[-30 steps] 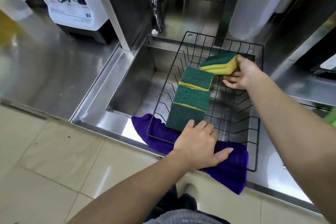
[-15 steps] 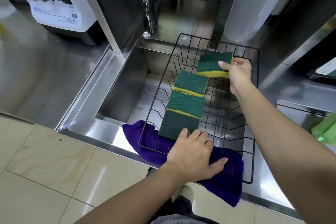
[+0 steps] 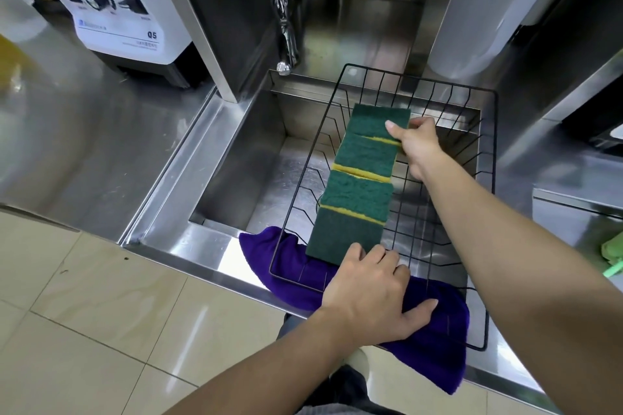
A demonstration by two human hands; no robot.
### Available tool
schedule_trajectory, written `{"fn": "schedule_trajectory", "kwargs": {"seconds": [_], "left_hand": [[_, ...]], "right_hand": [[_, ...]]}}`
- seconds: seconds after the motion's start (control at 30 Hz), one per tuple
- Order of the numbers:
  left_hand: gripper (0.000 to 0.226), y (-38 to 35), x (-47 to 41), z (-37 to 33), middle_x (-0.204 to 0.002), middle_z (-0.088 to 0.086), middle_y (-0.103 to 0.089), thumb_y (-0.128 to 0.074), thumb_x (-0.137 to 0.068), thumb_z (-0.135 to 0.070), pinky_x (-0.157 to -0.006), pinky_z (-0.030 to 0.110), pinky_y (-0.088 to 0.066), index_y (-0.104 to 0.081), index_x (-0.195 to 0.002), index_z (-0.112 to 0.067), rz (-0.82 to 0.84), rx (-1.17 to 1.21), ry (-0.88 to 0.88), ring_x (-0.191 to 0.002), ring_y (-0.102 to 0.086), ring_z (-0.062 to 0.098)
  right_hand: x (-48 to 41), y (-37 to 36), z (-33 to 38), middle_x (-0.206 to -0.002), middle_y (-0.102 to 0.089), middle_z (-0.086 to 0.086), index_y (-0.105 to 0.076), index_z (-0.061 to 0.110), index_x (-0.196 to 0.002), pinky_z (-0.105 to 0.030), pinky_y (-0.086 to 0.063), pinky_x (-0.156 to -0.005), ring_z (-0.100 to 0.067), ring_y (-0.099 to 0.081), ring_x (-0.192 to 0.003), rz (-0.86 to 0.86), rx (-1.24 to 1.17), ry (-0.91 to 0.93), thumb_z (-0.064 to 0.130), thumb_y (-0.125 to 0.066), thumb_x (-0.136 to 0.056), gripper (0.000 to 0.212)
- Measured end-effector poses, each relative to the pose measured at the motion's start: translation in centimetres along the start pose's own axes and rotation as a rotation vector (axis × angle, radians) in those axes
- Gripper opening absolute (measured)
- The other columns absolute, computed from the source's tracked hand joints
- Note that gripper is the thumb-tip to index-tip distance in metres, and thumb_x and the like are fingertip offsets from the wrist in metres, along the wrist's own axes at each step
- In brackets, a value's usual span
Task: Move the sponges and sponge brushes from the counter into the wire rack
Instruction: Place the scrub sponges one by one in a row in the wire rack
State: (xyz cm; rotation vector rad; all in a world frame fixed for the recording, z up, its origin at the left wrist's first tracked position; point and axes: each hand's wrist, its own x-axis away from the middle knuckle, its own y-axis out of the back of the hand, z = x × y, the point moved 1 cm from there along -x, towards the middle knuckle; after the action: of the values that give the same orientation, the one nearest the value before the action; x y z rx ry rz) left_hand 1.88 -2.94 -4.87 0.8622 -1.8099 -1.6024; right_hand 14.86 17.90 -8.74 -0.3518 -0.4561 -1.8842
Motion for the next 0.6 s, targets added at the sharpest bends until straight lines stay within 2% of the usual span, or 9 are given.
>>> {"fn": "schedule_trajectory", "kwargs": {"seconds": [0.17, 0.2, 0.23, 0.27, 0.3, 0.4, 0.43, 0.53, 0.6], "left_hand": [[0.056, -0.1, 0.0, 0.1, -0.088, 0.006, -0.062, -0.036, -0.086, -0.058, -0.079, 0.041, -0.038, -0.062, -0.085, -0.009, 0.023, 0.023, 0.005, -0.084, -0.048, 0.023], [0.055, -0.1, 0.0, 0.2, -0.086, 0.006, -0.062, -0.036, -0.086, -0.058, -0.079, 0.041, -0.039, -0.062, -0.084, -0.009, 0.018, 0.015, 0.002, -0.083, -0.049, 0.022], [0.054, -0.1, 0.1, 0.2, -0.083, 0.005, -0.062, -0.037, -0.085, -0.057, -0.077, 0.04, -0.041, -0.063, -0.081, -0.01, 0.011, 0.0, -0.003, -0.081, -0.05, 0.022], [0.053, 0.0, 0.1, 0.2, -0.08, 0.004, -0.063, -0.038, -0.084, -0.057, -0.074, 0.039, -0.042, -0.063, -0.078, -0.011, 0.01, -0.01, -0.008, -0.079, -0.051, 0.021], [0.053, -0.1, 0.1, 0.2, -0.079, 0.003, -0.063, -0.038, -0.084, -0.057, -0.073, 0.038, -0.043, -0.063, -0.077, -0.011, 0.009, -0.009, -0.012, -0.077, -0.052, 0.021], [0.054, -0.2, -0.1, 0.2, -0.078, 0.004, -0.063, -0.037, -0.085, -0.057, -0.072, 0.039, -0.043, -0.063, -0.076, -0.011, -0.019, 0.002, -0.012, -0.077, -0.052, 0.022], [0.054, -0.2, -0.1, 0.3, -0.077, 0.005, -0.063, -0.036, -0.085, -0.057, -0.072, 0.04, -0.043, -0.063, -0.076, -0.011, -0.016, 0.009, -0.008, -0.077, -0.052, 0.022], [0.056, -0.3, -0.1, 0.3, -0.076, 0.005, -0.063, -0.033, -0.085, -0.057, -0.071, 0.04, -0.042, -0.063, -0.075, -0.01, 0.004, 0.01, -0.004, -0.077, -0.052, 0.023], [0.056, -0.3, 0.0, 0.3, -0.074, 0.005, -0.063, -0.034, -0.085, -0.057, -0.069, 0.04, -0.043, -0.063, -0.073, -0.011, 0.005, 0.012, -0.003, -0.075, -0.053, 0.023]], "right_hand": [[-0.3, 0.8, 0.8, -0.14, -0.043, -0.016, -0.043, 0.012, -0.133, -0.045, -0.037, -0.106, -0.035, -0.042, -0.125, -0.053, 0.547, 0.091, 0.042, -0.066, -0.081, 0.065], [-0.2, 0.9, 0.8, -0.137, -0.046, -0.016, -0.045, 0.009, -0.131, -0.042, -0.043, -0.1, -0.033, -0.049, -0.118, -0.024, 0.534, 0.089, 0.037, -0.067, -0.082, 0.061], [0.0, 1.0, 0.8, -0.128, -0.051, -0.016, -0.047, 0.008, -0.124, -0.037, -0.05, -0.086, -0.029, -0.058, -0.102, 0.017, 0.451, 0.084, 0.029, -0.068, -0.083, 0.051], [0.4, 0.9, 0.9, -0.117, -0.054, -0.014, -0.049, 0.008, -0.116, -0.032, -0.052, -0.07, -0.023, -0.059, -0.083, 0.037, 0.354, 0.066, 0.02, -0.068, -0.083, 0.04], [0.7, 1.0, 0.8, -0.111, -0.055, -0.012, -0.049, 0.007, -0.113, -0.029, -0.051, -0.062, -0.018, -0.056, -0.073, 0.025, 0.283, 0.061, 0.012, -0.067, -0.084, 0.035], [1.1, 1.9, 0.4, -0.116, -0.059, -0.014, -0.052, 0.004, -0.123, -0.033, -0.049, -0.081, -0.019, -0.058, -0.086, -0.005, 0.229, 0.038, 0.005, -0.062, -0.085, 0.04], [1.3, 2.3, 0.5, -0.115, -0.061, -0.014, -0.053, 0.004, -0.122, -0.033, -0.047, -0.081, -0.018, -0.059, -0.086, 0.034, 0.217, 0.027, 0.006, -0.06, -0.086, 0.037], [2.6, 4.0, 1.4, -0.114, -0.061, -0.008, -0.058, 0.016, -0.109, -0.035, -0.045, -0.092, -0.02, -0.058, -0.098, 0.167, 0.253, 0.032, 0.015, -0.061, -0.087, 0.023], [3.6, 5.5, 2.3, -0.109, -0.062, -0.002, -0.059, 0.021, -0.102, -0.037, -0.047, -0.092, -0.019, -0.058, -0.101, 0.185, 0.312, 0.099, 0.022, -0.063, -0.086, 0.017]]}}
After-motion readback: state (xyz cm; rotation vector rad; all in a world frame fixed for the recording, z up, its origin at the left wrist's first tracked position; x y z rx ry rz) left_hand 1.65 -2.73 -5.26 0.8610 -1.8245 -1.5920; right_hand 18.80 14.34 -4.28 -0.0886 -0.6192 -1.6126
